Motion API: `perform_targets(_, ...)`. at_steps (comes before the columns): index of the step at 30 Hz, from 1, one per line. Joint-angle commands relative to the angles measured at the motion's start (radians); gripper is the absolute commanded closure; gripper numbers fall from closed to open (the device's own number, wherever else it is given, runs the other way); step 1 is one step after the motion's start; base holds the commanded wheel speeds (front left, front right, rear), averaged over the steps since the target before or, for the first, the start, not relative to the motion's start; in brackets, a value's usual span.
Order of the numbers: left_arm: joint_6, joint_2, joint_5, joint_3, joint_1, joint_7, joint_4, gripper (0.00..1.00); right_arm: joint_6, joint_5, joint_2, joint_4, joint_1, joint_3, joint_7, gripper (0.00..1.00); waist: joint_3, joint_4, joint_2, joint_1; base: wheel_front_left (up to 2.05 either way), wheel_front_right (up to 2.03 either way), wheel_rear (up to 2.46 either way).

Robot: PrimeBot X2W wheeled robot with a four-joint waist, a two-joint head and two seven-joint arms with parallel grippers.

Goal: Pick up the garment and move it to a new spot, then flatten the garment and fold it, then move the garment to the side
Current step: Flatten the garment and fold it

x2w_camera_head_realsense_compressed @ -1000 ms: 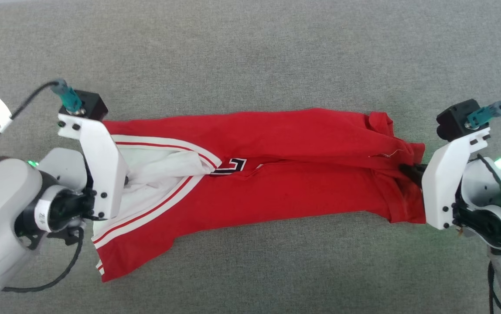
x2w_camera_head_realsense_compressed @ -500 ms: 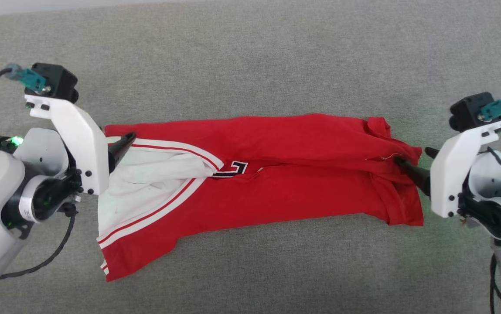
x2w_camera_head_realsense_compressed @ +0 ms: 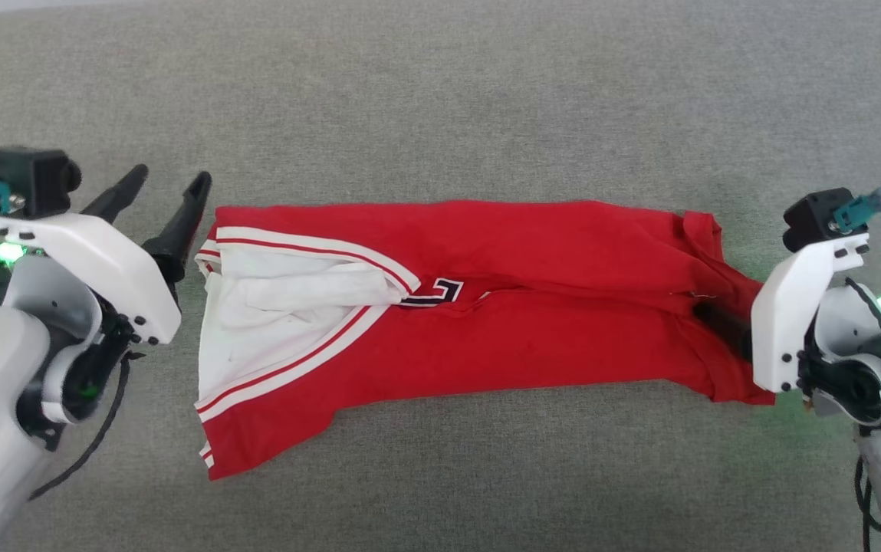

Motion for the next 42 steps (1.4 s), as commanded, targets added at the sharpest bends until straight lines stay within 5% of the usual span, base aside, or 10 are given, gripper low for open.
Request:
perform_targets(1,-0.008,-0.018,-0.004,0.015,0.022,-0.045,0.016,0.0,0.0,0.008,0.0,0.024,-0.015,0.019,-0.013,0.0,0.006,0.009,0.0,0.0,0.0,0.0,0.0)
perform_targets(7,-0.045,-0.058,0.012,0.036,0.076,-0.212,0.078,0.0,0.0,0.07,0.018,0.142,-0.061,0.114,-0.053,0.0,0.016,0.027,0.0,0.0,0.0,0.0,0.0)
perform_targets(8,-0.054,-0.065,0.019,0.036,0.082,-0.237,0.087,0.0,0.002,0.087,0.023,0.153,-0.068,0.135,-0.057,0.06,0.017,0.03,0.0,0.0,0.0,0.0,0.0)
perform_targets(9,-0.06,-0.072,0.021,0.037,0.089,-0.26,0.099,0.0,0.003,0.101,0.027,0.166,-0.073,0.156,-0.058,0.47,0.017,0.032,0.0,0.0,0.0,0.0,0.0)
perform_targets(10,-0.068,-0.08,0.02,0.042,0.096,-0.283,0.112,0.0,0.003,0.118,0.027,0.174,-0.078,0.178,-0.057,0.66,0.018,0.035,0.0,0.0,0.0,0.0,0.0)
perform_targets(11,-0.075,-0.086,0.026,0.043,0.101,-0.302,0.123,0.0,0.004,0.14,0.023,0.176,-0.084,0.2,-0.062,1.0,0.018,0.038,0.0,0.0,0.0,0.0,0.0)
perform_targets(17,-0.118,-0.138,0.058,0.072,0.143,-0.363,0.188,0.0,0.002,0.249,-0.019,0.191,-0.115,0.233,-0.093,1.0,0.018,0.052,0.0,0.0,0.0,0.0,0.0)
perform_targets(23,-0.164,-0.215,0.138,0.205,0.227,-0.371,0.202,0.0,0.0,0.316,-0.078,0.194,-0.128,0.197,-0.137,1.0,0.01,0.057,0.0,0.0,0.0,0.0,0.0)
perform_targets(31,-0.248,-0.348,0.314,0.438,0.38,-0.371,0.205,0.0,0.0,0.345,-0.179,0.216,-0.117,0.111,-0.182,1.0,-0.003,0.053,0.0,0.0,0.0,0.0,0.0)
perform_targets(42,-0.315,-0.461,0.442,0.614,0.489,-0.371,0.197,0.0,0.0,0.286,-0.282,0.294,-0.109,0.006,-0.207,1.0,-0.021,0.041,0.0,0.0,0.0,0.0,0.0)
